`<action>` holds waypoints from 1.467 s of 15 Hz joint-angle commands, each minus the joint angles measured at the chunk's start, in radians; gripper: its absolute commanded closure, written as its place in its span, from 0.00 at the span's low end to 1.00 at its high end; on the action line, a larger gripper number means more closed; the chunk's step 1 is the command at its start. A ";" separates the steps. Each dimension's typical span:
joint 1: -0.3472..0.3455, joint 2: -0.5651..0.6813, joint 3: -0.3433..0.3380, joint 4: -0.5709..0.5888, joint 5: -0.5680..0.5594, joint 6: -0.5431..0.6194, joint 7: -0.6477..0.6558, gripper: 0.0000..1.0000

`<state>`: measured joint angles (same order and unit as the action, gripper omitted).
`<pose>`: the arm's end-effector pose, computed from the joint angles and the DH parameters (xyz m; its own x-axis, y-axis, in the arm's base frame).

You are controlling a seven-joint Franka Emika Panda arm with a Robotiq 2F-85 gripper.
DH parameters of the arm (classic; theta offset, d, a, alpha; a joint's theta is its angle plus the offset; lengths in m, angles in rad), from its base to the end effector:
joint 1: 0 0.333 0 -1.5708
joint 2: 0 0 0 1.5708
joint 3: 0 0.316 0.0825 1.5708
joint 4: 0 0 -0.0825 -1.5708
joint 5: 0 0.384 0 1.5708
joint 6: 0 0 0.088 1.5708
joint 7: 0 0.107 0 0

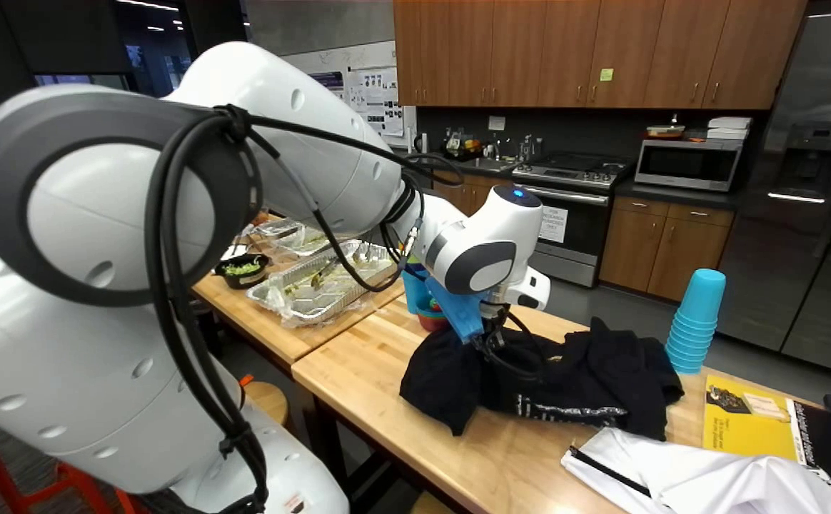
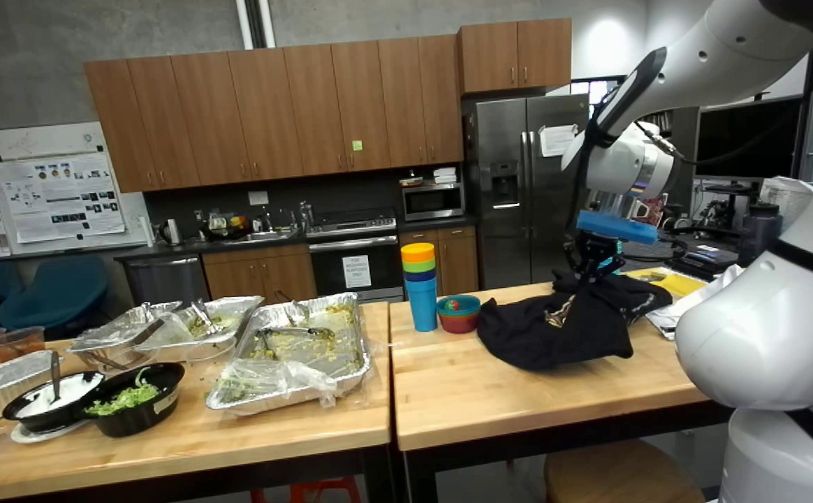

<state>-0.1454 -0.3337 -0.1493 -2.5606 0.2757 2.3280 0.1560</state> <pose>0.4111 -0.1192 0.3913 0.8082 -0.5883 0.0263 -0.5611 -0.7828 -0.2691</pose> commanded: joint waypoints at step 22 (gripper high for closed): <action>0.057 0.313 0.118 0.307 -0.027 0.030 0.335 0.99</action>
<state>-0.1040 -0.0772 -0.0340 -2.3136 0.2744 2.3537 0.4327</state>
